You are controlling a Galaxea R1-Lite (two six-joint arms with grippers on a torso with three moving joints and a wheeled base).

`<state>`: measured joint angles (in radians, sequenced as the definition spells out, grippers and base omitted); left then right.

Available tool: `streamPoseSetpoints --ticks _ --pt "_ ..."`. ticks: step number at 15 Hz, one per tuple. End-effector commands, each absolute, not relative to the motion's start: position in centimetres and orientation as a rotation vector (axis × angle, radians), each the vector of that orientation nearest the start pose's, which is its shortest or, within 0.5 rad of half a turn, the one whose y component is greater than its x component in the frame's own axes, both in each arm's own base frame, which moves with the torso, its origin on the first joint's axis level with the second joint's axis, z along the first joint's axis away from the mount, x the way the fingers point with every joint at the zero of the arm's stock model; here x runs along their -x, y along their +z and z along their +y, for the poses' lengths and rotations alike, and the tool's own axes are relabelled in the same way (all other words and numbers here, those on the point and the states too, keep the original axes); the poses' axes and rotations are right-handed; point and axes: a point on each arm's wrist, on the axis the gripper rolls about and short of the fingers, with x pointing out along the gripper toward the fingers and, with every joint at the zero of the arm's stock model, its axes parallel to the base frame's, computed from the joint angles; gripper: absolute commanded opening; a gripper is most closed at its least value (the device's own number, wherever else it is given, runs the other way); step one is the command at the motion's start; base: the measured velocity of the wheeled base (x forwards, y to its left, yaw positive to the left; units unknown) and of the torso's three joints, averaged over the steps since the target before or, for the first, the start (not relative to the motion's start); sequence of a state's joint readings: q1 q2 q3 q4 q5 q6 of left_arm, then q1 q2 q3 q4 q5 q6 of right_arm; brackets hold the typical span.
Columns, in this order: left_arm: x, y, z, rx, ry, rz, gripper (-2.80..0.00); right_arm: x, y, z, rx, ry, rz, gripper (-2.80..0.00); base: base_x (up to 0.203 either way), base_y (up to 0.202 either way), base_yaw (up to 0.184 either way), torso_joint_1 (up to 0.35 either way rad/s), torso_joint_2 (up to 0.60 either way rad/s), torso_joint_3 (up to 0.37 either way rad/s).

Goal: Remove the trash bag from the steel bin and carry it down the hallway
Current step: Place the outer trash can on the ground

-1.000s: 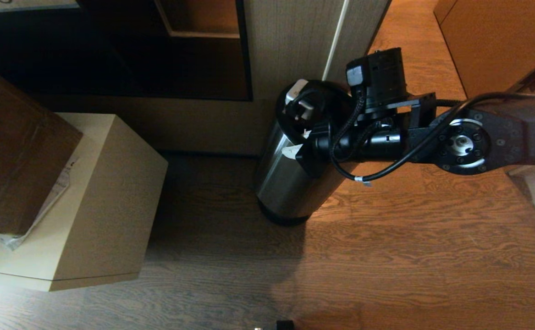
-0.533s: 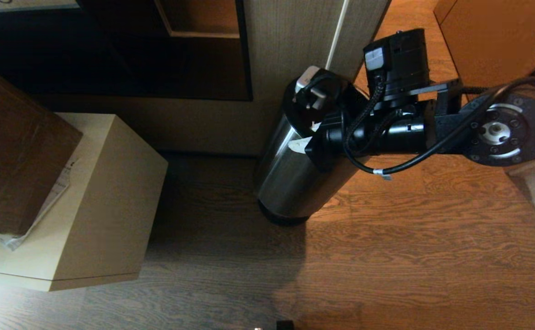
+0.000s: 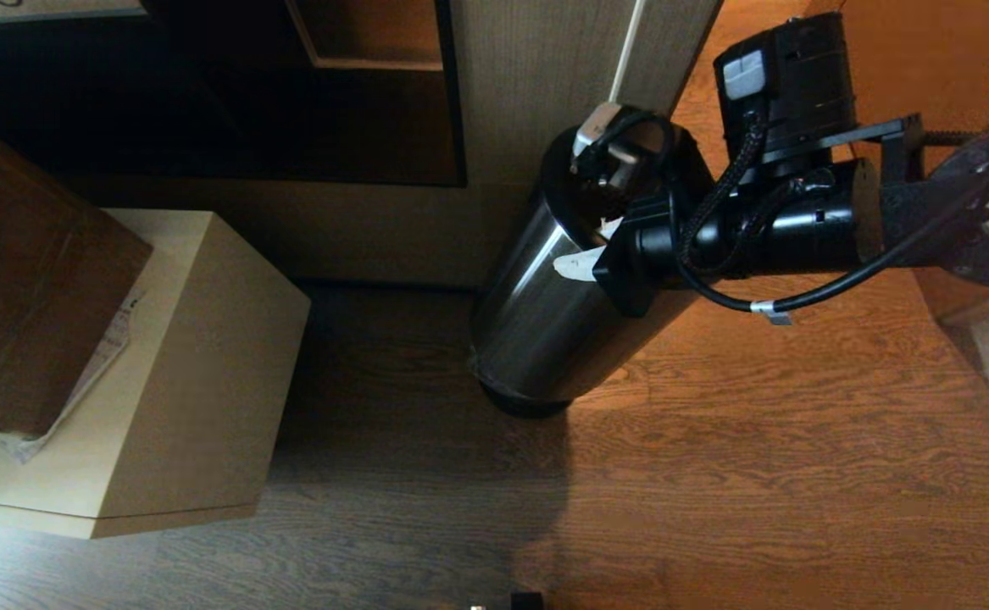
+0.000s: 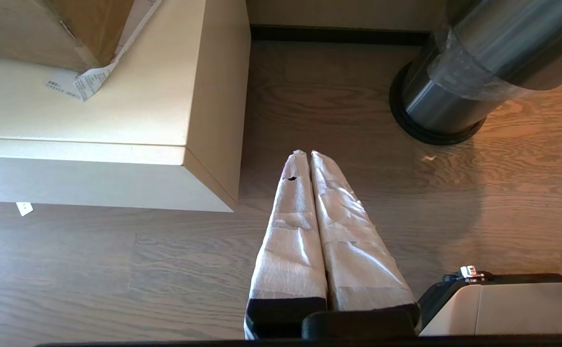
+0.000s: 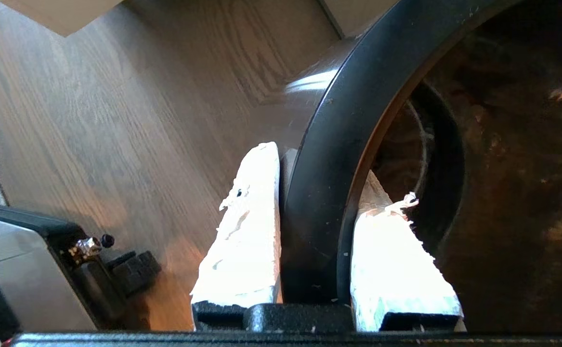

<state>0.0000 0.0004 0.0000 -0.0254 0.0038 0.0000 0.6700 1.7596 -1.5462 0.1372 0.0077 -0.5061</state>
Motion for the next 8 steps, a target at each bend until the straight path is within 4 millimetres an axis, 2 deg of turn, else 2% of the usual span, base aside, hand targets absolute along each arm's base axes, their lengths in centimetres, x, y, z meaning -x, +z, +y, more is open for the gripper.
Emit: streamPoseSetpoints --ticks 1,8 --pt "2.2 7.5 0.0 0.000 0.005 -0.014 -2.80 -26.1 30.2 20.7 0.596 0.743 0.146 -2.80 0.000 0.000 0.000 0.000 0.00 0.000" --pt "2.2 7.5 0.0 0.000 0.005 -0.015 -2.80 -24.6 31.5 19.6 0.598 0.749 0.132 -2.80 0.000 0.000 0.000 0.000 0.00 0.000"
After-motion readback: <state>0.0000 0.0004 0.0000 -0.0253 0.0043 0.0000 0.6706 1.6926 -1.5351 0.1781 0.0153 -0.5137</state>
